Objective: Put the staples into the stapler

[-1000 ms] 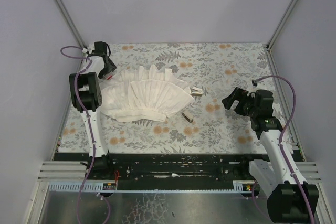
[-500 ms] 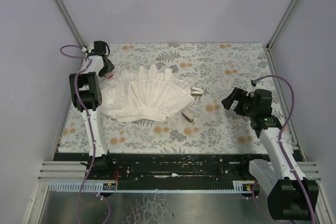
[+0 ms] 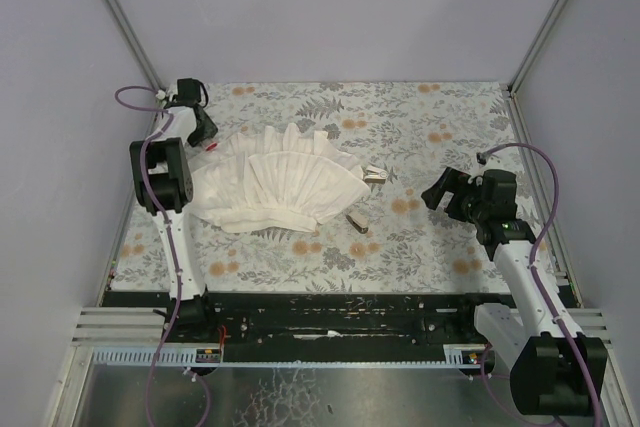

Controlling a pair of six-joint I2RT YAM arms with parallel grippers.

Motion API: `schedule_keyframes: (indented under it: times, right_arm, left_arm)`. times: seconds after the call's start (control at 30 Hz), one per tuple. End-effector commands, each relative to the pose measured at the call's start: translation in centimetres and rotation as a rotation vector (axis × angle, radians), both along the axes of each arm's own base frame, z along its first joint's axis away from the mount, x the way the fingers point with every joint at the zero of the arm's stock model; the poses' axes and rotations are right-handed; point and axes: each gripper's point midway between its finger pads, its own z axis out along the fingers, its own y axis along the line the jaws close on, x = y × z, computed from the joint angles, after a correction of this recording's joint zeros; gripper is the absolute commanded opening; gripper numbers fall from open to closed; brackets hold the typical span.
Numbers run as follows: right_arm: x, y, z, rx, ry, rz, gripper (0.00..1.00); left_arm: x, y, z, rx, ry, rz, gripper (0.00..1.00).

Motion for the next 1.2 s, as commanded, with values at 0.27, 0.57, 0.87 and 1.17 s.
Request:
schedule_keyframes:
  times: [0.27,0.57,0.87,1.17]
  right_arm:
    - [1.3,1.4,2.9,0.028,-0.09,0.081,1.0]
    - [1.1,2.6,2.4,0.075,-0.084,0.141,1.0]
    - [1.1,3.1,2.2,0.096,-0.069,0.165,1.0]
    - [1.2,2.9,1.5,0.087,-0.049,0.155,0.99]
  left_arm:
    - [-2.8,-5.4,9.2,-0.145,-0.219,-0.129,0.41]
    - [-14.1,-22.3,11.2,-0.141,-0.191,-0.613,0.41]
    - [-22.6,-29.0,8.5,-0.124,-0.091,-0.895,0.41]
    - [-27.7,-34.1,6.1,-0.05,-0.002,-1.169,0.4]
